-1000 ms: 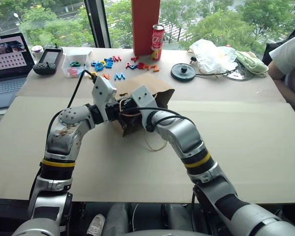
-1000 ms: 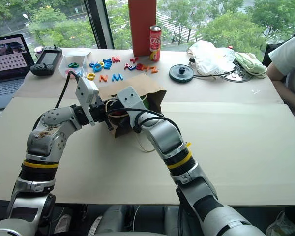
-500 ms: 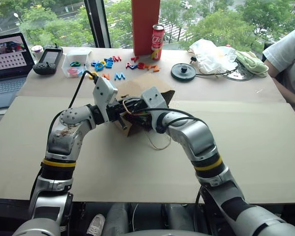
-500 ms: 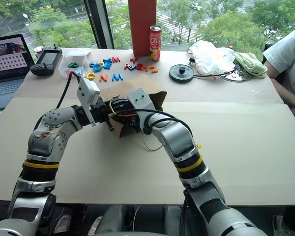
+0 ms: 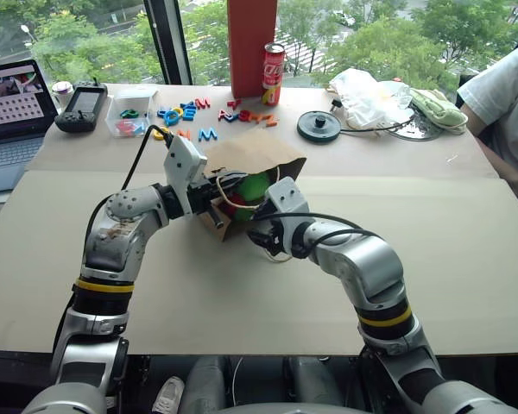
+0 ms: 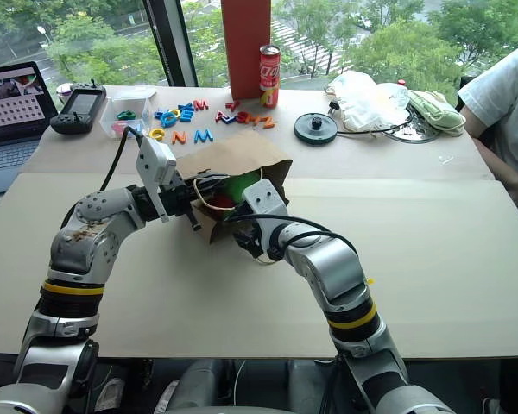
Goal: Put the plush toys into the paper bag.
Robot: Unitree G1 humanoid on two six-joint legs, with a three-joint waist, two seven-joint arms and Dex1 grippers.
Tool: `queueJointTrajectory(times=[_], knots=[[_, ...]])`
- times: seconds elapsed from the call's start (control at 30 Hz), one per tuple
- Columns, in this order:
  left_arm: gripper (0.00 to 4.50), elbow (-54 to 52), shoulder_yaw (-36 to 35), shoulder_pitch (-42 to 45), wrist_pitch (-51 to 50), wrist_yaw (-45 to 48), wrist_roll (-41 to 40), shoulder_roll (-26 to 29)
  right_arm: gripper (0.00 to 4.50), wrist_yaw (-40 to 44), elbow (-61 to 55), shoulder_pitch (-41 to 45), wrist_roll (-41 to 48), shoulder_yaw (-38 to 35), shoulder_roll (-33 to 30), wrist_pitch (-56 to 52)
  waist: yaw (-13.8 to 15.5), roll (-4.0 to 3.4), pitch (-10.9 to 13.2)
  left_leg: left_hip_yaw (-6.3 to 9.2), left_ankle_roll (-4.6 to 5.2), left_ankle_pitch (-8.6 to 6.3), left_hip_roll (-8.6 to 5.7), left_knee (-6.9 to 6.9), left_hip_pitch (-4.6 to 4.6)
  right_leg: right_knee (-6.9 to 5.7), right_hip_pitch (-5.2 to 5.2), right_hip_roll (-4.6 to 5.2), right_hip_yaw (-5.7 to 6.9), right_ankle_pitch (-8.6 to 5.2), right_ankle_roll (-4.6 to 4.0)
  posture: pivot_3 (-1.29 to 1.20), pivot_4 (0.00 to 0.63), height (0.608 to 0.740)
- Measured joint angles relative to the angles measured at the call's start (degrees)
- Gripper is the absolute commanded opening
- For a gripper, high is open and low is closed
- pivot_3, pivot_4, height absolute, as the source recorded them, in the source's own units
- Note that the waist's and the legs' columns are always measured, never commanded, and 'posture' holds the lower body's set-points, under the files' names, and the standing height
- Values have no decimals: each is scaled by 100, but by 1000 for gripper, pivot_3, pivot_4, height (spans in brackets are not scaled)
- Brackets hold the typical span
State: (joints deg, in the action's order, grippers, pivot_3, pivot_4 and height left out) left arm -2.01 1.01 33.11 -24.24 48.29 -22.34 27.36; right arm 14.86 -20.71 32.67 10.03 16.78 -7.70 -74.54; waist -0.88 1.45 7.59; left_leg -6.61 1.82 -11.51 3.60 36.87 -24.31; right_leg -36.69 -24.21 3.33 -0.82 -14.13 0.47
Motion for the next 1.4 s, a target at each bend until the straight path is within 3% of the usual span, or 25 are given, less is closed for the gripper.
queueJointTrajectory(times=[0.17,0.27,0.53,0.97,1.13,1.4], knots=[[0,46,1,11,7,9,1,-2,3451,-79,443,-213,-33,162,69,315,0,0,0,0,0,0,0,0,1,2,0,0,0,0,0,0,150,739],[0,47,4,13,12,10,1,-6,2857,-110,612,-214,-44,167,125,538,-13,0,0,0,0,0,1,1,6,5,2,-1,-1,0,0,0,150,739],[0,47,4,13,12,5,1,-7,91,-110,688,-215,-80,179,94,677,-14,0,0,1,0,0,1,0,6,3,0,-1,-2,0,0,0,150,739],[0,82,-21,53,4,-45,-31,-128,38,-40,326,-234,-52,5,-145,752,5,0,0,1,0,0,0,1,0,4,-2,1,-3,-1,0,0,150,739],[0,338,-661,431,-379,-546,-570,-557,38,298,-703,52,50,-599,-866,997,18,1,1,7,0,0,-4,3,0,10,1,3,-1,-2,2,0,150,739],[0,447,-1111,457,-810,-1063,-1022,-853,38,559,-1215,312,265,-857,-1105,1159,-10,1,0,8,0,0,-2,-2,3,7,1,-2,-2,-2,2,0,150,739]])
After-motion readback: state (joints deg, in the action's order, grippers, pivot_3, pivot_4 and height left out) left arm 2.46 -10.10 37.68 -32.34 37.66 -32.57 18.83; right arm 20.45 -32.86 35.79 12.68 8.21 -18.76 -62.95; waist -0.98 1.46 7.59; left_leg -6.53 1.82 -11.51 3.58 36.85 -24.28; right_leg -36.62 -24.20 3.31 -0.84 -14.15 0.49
